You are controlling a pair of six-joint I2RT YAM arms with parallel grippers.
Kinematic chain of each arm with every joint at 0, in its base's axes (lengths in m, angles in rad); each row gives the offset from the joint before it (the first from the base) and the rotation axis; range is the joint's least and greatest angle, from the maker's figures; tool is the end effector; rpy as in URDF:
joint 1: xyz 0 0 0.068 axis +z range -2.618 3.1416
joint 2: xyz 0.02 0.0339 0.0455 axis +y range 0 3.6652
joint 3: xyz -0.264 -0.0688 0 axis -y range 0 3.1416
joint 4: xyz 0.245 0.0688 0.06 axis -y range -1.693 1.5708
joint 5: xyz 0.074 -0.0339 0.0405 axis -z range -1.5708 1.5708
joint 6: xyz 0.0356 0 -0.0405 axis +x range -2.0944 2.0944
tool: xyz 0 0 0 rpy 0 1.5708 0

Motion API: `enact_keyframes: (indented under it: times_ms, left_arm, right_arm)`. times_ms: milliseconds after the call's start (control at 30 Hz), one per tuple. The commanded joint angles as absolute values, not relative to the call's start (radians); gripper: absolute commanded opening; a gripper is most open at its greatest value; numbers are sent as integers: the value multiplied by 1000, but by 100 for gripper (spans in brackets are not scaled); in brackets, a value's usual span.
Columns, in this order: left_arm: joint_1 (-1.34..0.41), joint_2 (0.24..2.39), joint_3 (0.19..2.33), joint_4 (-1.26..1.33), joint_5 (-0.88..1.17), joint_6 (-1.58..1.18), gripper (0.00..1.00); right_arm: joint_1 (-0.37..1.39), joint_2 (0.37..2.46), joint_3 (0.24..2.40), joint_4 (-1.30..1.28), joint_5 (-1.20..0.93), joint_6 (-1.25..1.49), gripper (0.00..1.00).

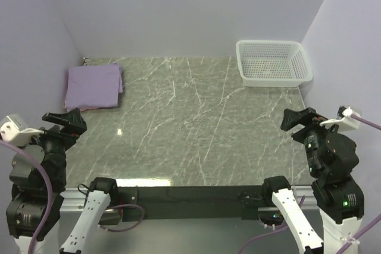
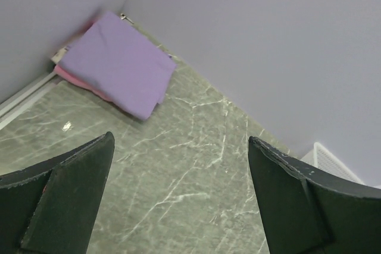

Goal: Fold and stack the t-shirts
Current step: Reset both grippers

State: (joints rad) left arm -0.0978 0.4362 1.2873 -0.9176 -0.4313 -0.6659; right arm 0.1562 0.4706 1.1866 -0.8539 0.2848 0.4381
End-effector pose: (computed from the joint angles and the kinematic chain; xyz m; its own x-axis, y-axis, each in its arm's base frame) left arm 0.0046 0.0145 0.4418 0.1497 -0.5786 -0.8018 -0.2975 0.7470 -0.5946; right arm 0.0384 -0.0041 0.4244 -0.0697 0.4012 -0.9133 0.1714 0.9068 0.3852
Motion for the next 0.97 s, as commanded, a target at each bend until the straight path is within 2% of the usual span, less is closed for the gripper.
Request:
enact_keyframes:
  times_ms: [0, 300, 933]
  left_arm:
    - [-126, 399, 1321, -962, -519, -624, 99]
    - [-144, 304, 1240, -907, -520, -603, 99]
    - [-144, 318, 1155, -888, -480, -627, 99]
  right_arm:
    - [173, 417, 1164, -833, 311, 390, 86]
    - [196, 374, 1124, -810, 354, 362, 87]
    - [209, 354, 1091, -781, 339, 348, 88]
